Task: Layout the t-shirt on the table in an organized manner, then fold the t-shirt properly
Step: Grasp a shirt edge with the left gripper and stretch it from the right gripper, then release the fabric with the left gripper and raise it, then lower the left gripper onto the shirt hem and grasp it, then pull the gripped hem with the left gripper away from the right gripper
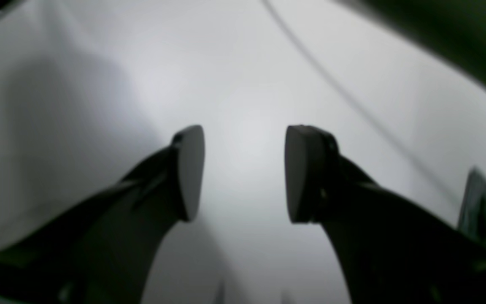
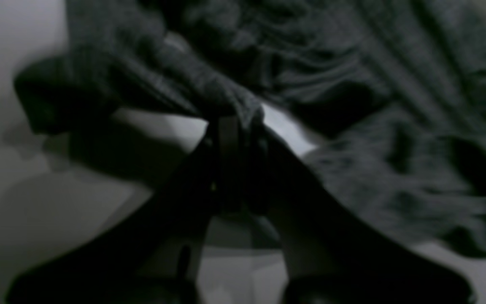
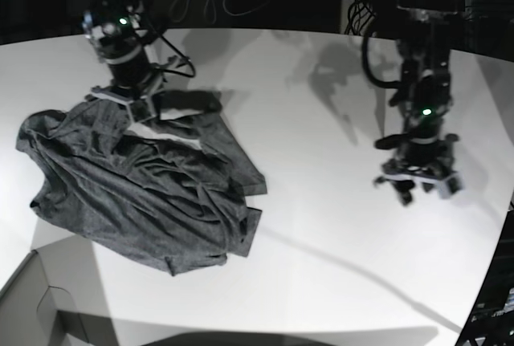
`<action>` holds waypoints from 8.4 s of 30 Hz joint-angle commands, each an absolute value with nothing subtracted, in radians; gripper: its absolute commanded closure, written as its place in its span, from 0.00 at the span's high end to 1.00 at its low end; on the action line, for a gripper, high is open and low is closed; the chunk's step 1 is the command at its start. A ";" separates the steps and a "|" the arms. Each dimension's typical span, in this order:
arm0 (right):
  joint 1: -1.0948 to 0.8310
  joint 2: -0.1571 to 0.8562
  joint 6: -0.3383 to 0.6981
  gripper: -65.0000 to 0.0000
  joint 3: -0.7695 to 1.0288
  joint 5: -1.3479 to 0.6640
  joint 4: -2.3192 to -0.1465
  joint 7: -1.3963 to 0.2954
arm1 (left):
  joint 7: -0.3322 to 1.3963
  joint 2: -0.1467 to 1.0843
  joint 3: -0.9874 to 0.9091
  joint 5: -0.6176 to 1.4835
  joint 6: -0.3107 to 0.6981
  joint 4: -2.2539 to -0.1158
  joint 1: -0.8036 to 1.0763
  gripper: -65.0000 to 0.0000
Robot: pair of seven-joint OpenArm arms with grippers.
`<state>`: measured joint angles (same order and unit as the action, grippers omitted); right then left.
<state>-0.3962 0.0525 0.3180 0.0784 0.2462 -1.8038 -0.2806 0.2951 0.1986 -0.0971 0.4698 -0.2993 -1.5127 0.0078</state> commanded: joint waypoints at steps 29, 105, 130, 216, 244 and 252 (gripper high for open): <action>-0.506 0.093 0.312 0.01 0.271 0.122 -1.827 -0.265 | 0.260 0.004 0.430 0.456 -0.295 -1.239 -0.180 0.65; -0.555 -0.065 0.312 0.50 0.200 0.119 -1.882 -0.407 | 0.631 0.128 -0.033 0.463 -0.295 -1.728 0.013 0.51; -0.572 -0.062 0.312 0.51 0.286 0.120 -1.972 -0.407 | 0.219 -0.157 0.444 0.455 -0.300 -0.840 -0.483 0.51; -0.610 -0.042 0.312 0.51 0.315 0.124 -1.977 -0.409 | 0.153 -0.157 0.616 0.464 -0.295 -1.135 -0.519 0.00; -0.601 -0.030 0.312 0.51 0.375 0.125 -1.974 -0.407 | 0.153 -0.059 0.483 0.555 -0.306 -1.598 -0.524 0.00; -0.588 -0.030 0.312 0.51 0.378 0.125 -1.974 -0.407 | 0.153 0.163 0.314 0.707 -0.306 -1.748 -0.421 0.00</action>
